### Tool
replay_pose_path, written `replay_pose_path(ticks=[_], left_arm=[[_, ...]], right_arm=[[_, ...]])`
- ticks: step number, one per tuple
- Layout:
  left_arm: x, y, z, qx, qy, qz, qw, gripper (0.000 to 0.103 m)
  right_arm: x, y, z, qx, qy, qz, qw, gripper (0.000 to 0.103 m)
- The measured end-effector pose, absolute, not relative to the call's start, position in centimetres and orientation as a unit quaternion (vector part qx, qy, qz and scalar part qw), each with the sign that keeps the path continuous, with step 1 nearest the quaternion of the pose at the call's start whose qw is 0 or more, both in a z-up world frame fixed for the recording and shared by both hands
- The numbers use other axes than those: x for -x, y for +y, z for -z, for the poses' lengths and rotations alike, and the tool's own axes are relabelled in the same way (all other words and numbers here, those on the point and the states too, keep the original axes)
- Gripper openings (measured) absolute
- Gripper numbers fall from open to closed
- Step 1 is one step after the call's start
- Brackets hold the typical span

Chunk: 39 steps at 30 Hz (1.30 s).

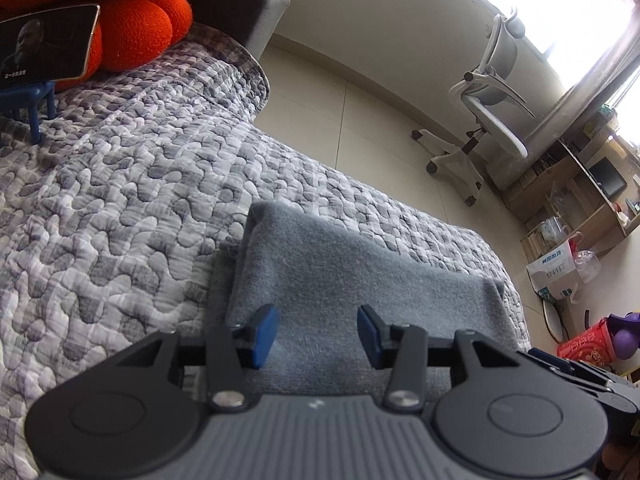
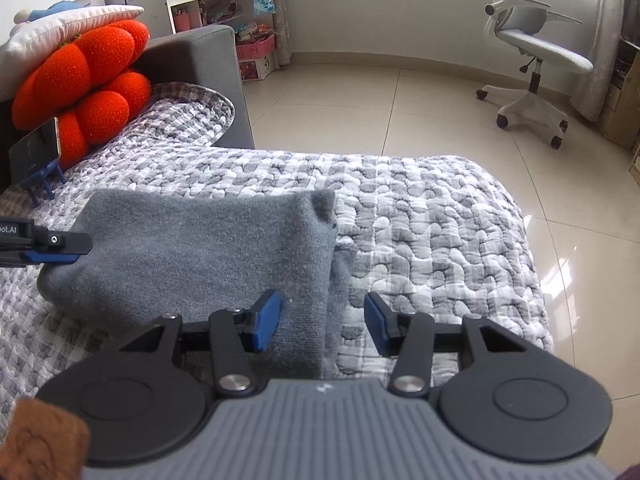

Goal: Fold clothes
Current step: 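Slide both open grippers along the folded edge of the grey sweater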

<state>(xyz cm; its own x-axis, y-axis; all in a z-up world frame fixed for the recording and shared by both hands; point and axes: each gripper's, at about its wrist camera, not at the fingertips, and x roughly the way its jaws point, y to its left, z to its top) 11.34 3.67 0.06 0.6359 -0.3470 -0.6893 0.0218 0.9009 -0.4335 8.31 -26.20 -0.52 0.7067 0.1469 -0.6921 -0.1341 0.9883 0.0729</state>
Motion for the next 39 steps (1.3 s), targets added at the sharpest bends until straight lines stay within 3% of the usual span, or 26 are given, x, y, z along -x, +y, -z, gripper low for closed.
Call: replay_pose_path(ticks=[1,3,5,12,20,30,39], left_arm=[[-11.2,3.9,-0.4,0.196,0.407,0.102,0.886,0.049],[-10.9,4.2,-1.0,0.191,0.395,0.102,0.893,0.051],[-10.6,4.0,-1.3,0.183,0.388,0.103,0.897,0.051],[-9.3,-1.3,-1.4,0.067,0.367,0.165,0.913,0.051],[-9.6,-3.8,1.0,-0.011,0.399,0.164,0.902,0.051],[-9.6,-4.2,1.1,-0.013,0.402,0.157,0.902,0.051],[-9.4,-4.2,1.0,-0.012,0.4,0.158,0.902,0.052]], right_arm=[[-8.2,-26.2,0.2,-0.012,0.366,-0.079,0.927,0.047],[-7.9,-26.2,-0.3,-0.02,0.353,-0.091,0.931,0.03],[-7.8,-25.8,-0.5,-0.023,0.348,-0.102,0.931,0.024],[-7.9,-23.3,0.6,0.0,0.38,-0.139,0.915,0.024],[-8.2,-22.6,2.1,0.022,0.402,-0.134,0.906,0.025],[-7.6,-22.4,0.8,0.007,0.36,-0.15,0.921,0.028],[-10.1,-23.1,1.5,-0.003,0.369,-0.124,0.921,0.029]])
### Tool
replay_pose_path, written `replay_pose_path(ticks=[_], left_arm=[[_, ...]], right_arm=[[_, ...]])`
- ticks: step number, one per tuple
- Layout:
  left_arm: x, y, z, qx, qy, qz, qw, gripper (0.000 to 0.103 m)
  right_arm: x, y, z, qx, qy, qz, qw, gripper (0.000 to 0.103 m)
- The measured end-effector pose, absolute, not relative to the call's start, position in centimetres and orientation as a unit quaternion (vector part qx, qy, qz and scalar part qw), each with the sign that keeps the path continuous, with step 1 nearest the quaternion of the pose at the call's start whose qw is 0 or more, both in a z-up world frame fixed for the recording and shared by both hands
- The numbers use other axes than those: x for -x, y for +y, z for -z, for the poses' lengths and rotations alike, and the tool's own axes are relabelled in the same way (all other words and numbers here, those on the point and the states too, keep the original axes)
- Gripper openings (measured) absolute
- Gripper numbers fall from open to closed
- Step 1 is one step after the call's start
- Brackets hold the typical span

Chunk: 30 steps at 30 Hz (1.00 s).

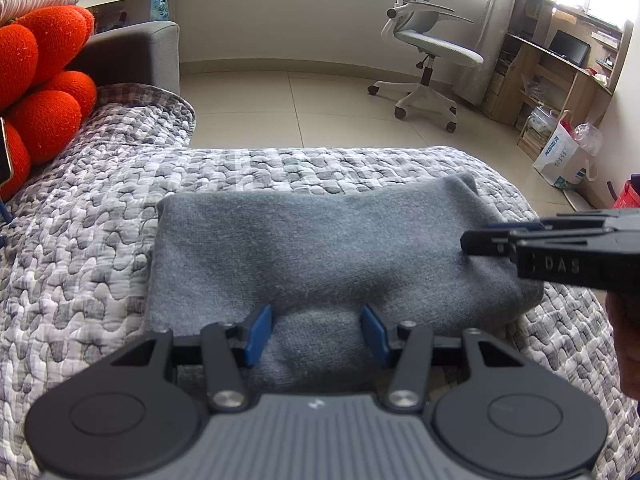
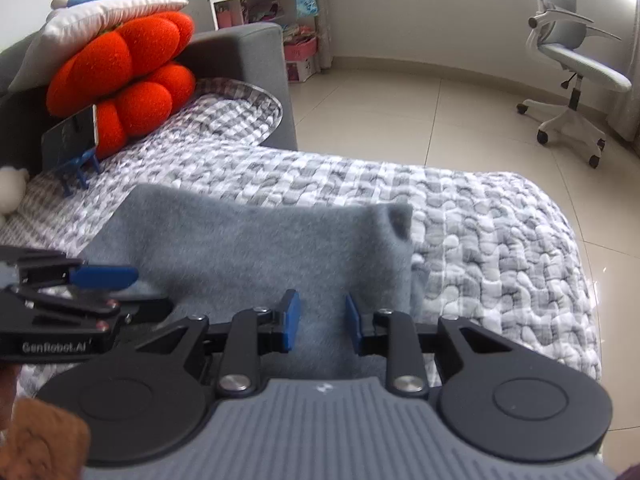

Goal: Fold clothes
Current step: 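Slide both open grippers along the folded edge of the grey sweater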

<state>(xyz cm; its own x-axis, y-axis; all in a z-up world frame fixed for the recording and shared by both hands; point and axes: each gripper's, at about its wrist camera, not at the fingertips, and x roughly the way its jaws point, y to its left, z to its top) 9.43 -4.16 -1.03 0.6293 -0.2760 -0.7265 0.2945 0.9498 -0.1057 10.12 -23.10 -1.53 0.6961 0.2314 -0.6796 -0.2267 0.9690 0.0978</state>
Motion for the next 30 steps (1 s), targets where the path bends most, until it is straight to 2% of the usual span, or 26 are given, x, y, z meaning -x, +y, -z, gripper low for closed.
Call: replay_pose_path(ticks=[7,9,10,16,22,30], left_arm=[[-9.5,-4.1,1.0,-0.009,0.402,0.16,0.901,0.052],[-9.5,-4.1,1.0,-0.009,0.402,0.161,0.901,0.052],[-9.5,-4.1,1.0,-0.007,0.403,0.161,0.901,0.052],[-9.9,-3.0,0.4,0.026,0.405,0.168,0.899,0.052],[-11.6,0.8,-1.0,0.093,0.374,0.13,0.914,0.052],[-14.7,2.4,-0.5,0.12,0.354,0.085,0.924,0.052]], right_arm=[[-13.0,-24.6,2.6,-0.017,0.351,-0.081,0.933,0.029],[-13.5,-25.2,3.1,-0.031,0.357,-0.068,0.931,0.039],[-13.6,-25.4,3.3,-0.039,0.359,-0.067,0.93,0.04],[-13.4,-25.0,3.1,-0.032,0.348,-0.06,0.935,0.04],[-12.4,-24.3,1.1,-0.019,0.306,-0.056,0.95,0.04],[-12.0,-21.4,0.9,-0.015,0.313,-0.12,0.942,0.033]])
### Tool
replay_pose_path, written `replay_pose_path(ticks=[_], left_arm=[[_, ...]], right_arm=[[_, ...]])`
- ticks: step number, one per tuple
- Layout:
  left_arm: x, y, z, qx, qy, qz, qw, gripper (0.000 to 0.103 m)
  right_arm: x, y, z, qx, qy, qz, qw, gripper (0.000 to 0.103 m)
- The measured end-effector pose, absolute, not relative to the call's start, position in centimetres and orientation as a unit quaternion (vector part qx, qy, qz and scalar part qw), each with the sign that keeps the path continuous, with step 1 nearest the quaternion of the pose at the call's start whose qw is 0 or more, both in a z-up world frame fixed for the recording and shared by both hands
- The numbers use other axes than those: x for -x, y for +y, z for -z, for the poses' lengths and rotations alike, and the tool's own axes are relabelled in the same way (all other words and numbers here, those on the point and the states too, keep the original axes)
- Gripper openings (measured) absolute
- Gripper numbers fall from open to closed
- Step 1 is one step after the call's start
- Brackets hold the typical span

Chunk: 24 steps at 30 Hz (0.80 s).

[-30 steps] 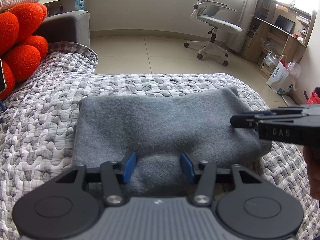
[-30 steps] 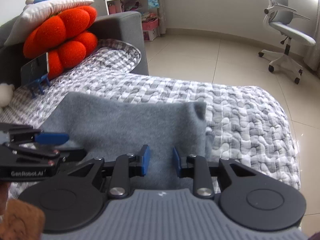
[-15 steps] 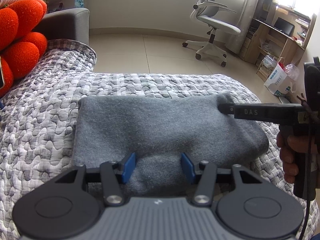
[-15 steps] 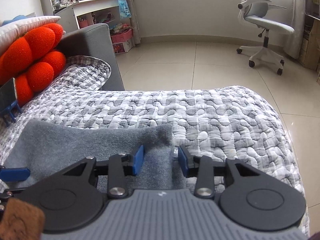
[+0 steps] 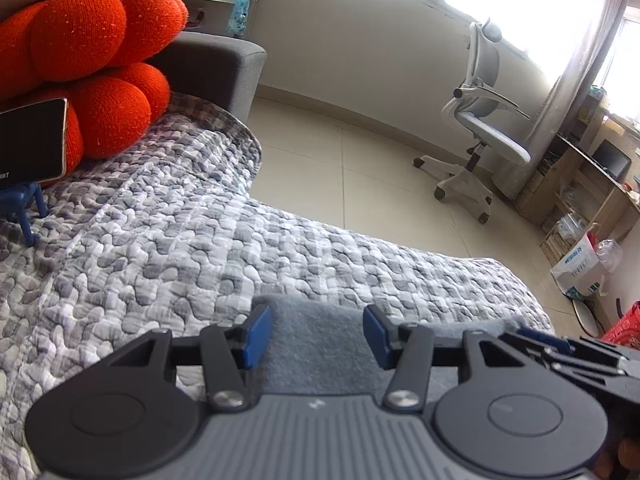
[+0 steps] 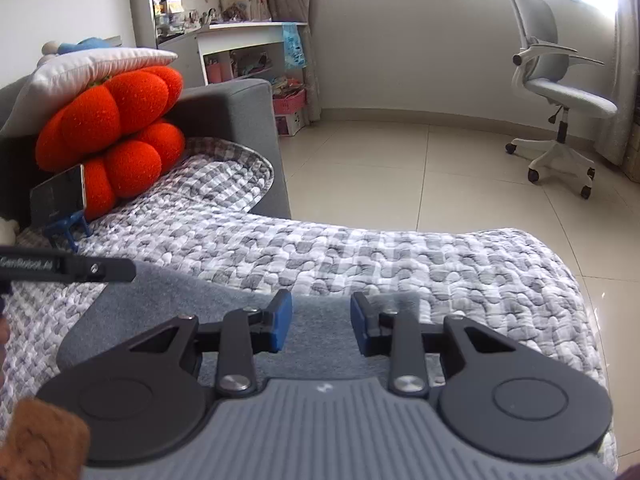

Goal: Fold clothes
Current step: 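Slide both open grippers along the folded edge of the grey sweater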

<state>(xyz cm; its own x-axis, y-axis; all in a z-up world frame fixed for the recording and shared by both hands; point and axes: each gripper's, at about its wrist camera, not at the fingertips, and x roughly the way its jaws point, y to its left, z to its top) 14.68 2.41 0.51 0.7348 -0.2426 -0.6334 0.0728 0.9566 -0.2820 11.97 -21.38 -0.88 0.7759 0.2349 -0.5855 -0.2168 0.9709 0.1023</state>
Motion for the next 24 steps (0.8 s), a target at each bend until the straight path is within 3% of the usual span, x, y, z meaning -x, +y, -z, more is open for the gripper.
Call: replay_pose_path(ticks=[5,13,18,24], left_arm=[[-16.1,2.4,1.9,0.111,0.39,0.054,0.912,0.051],[-16.0,2.9,2.0,0.111,0.396,0.035,0.911,0.051],[-15.8,4.2,1.4,0.144,0.401,0.037,0.904,0.038],[-15.5,7.1,0.4,0.193,0.388,0.043,0.9,0.036]], right_arm=[[-12.5,-20.3,2.9,0.011,0.348,-0.121,0.929,0.033],[-12.0,-20.6,2.4,0.014,0.339,-0.118,0.933,0.033],[-11.2,-20.7,1.0,0.002,0.323,-0.127,0.938,0.035],[-10.8,-21.2,0.2,-0.011,0.313,-0.121,0.942,0.036]])
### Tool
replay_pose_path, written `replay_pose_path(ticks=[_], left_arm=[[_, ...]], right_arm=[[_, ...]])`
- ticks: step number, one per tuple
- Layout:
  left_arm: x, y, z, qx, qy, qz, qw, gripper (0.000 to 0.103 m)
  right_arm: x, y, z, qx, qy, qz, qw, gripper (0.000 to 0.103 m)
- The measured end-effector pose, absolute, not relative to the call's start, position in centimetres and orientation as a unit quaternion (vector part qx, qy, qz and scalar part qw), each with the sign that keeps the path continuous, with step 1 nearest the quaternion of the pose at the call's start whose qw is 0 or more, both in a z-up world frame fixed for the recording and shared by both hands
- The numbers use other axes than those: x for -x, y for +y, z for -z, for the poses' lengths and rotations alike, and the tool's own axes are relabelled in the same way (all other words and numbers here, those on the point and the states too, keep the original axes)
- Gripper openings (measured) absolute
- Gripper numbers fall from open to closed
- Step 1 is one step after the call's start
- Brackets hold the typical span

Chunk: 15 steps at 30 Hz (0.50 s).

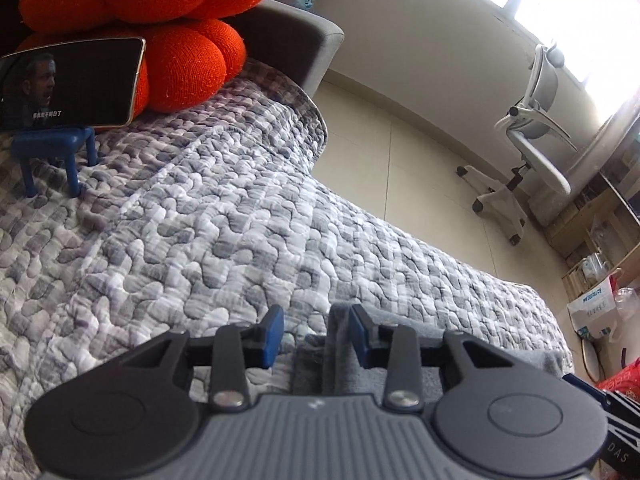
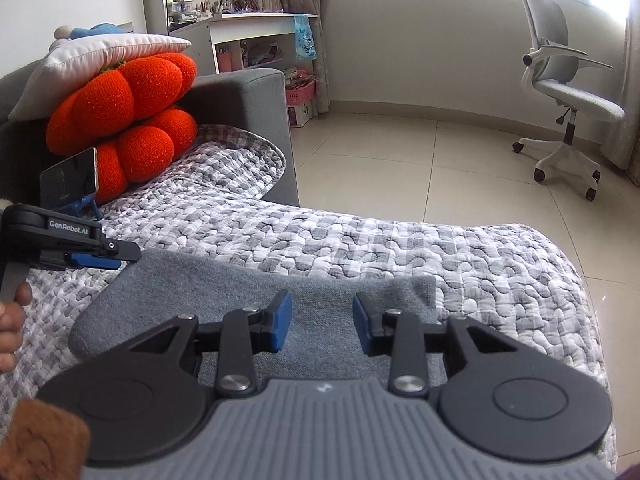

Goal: Fold clothes
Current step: 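Slide both open grippers along the folded edge of the grey sweater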

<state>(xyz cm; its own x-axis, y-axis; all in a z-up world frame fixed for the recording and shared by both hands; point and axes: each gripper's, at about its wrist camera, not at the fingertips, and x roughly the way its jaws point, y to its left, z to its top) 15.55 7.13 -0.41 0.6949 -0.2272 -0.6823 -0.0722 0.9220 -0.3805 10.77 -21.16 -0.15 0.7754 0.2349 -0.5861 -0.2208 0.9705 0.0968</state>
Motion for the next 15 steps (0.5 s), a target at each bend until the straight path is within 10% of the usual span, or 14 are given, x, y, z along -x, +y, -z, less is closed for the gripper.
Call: replay_pose_path(ticks=[15], left_arm=[[-12.3,5.0,0.2,0.181,0.42,0.085,0.885,0.04]], right_arm=[[-9.8,-20.9,0.0,-0.037,0.336,-0.138,0.931,0.038]])
